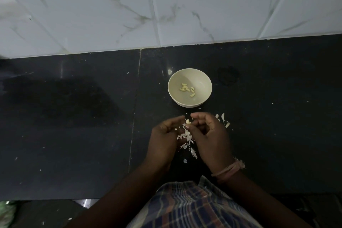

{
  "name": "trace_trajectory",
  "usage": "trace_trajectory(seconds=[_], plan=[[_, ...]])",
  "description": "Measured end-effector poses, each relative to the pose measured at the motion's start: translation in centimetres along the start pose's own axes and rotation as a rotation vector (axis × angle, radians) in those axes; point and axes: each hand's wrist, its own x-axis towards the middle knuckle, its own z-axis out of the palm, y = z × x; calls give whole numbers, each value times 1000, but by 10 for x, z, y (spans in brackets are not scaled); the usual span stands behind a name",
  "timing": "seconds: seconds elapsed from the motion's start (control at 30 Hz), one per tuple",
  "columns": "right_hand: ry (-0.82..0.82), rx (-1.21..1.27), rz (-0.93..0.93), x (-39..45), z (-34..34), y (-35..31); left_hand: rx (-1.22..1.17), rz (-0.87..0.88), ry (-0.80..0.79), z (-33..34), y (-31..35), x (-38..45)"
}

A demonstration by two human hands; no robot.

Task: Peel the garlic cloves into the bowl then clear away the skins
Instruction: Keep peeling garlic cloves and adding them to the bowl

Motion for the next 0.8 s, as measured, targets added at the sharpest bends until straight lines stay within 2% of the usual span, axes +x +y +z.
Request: trace_trajectory(seconds=[0.2,0.47,0.63,0.8], plan=[[-16,-23,-4,6,-5,-7,-158,6,-59,5,3,-2],[-24,9,-1,10,-12,-9,-157,56,-56,11,7,-2],[-6,49,40,13,-10,-14,-82,148,-51,13,12,-3],[-28,28,4,15,-11,-17,140,314,-13,11,21,-8]])
